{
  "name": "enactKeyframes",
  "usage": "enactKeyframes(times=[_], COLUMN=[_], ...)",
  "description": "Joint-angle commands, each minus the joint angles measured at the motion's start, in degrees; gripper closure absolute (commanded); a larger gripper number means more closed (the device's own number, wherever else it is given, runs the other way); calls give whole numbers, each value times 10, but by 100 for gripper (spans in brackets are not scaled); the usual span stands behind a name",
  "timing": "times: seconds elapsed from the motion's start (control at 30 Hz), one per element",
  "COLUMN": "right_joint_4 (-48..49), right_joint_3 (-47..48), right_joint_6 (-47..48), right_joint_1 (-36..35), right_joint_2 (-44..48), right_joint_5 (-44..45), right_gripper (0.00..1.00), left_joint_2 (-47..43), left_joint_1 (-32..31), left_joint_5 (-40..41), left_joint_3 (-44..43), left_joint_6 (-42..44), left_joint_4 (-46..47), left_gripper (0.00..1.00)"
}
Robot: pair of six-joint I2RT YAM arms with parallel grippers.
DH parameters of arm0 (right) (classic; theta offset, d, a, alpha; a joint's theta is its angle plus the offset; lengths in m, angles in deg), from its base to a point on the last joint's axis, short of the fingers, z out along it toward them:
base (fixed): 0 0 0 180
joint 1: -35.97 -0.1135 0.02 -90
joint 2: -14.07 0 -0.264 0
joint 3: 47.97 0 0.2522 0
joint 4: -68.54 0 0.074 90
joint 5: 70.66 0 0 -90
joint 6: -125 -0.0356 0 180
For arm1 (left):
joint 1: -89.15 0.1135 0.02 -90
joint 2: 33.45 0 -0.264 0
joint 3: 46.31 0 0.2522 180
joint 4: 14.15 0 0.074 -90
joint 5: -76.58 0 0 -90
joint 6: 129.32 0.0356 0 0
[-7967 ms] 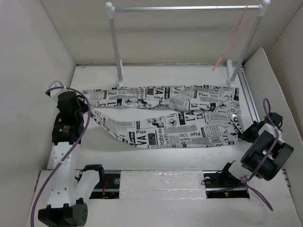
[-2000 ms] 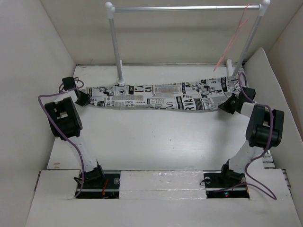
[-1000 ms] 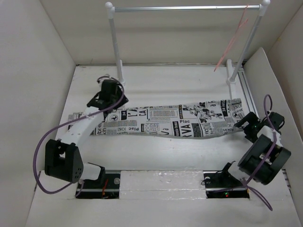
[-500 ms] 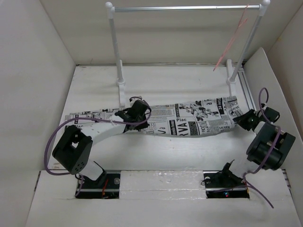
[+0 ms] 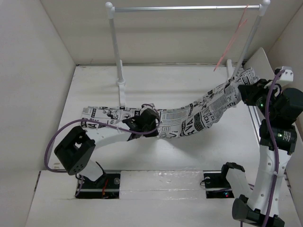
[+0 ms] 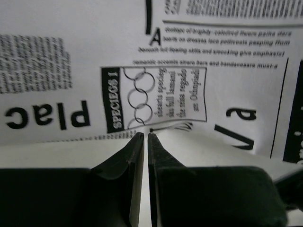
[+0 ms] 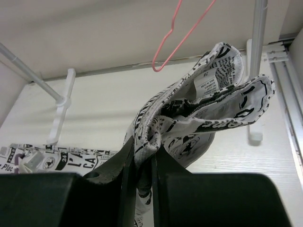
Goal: Place the trousers on the hanger
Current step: Fold the trousers at the center of the board.
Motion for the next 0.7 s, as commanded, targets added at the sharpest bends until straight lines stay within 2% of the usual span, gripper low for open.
enactKeyframes(times=[0.0, 0.23, 0.33, 0.4, 0.43, 0.47, 0.57, 0.67], right_joint_4=[-83, -139, -153, -168, -174, -187, -220, -187], right_joint_3=[86, 240, 282, 301, 321, 334, 352, 276], right_joint_6=[37, 89, 100, 114, 120, 124, 159, 158], right_joint_1=[-14, -35, -83, -109, -118, -118, -105, -80], right_joint_2=[-25, -105, -127, -136, -142, -161, -173, -155], right_joint_5=[37, 21, 68, 99, 117, 121, 125, 105], right_gripper=[100, 100, 100, 100, 100, 100, 100, 100], left_joint_2=[26, 122, 178, 234, 247, 254, 207, 127], left_joint_1=[-61, -122, -128, -134, -134, -134, -147, -147], left_joint_5=[-34, -95, -112, -119, -135, -177, -184, -177], left_joint_3=[-24, -116, -146, -174, -199, -206, -179, -134], left_joint_6=[-29, -56, -75, -82, -85, -81, -61, -33], left_joint_4=[48, 122, 160, 152, 149, 152, 154, 122], left_gripper=[95, 95, 95, 96, 100, 100, 100, 100])
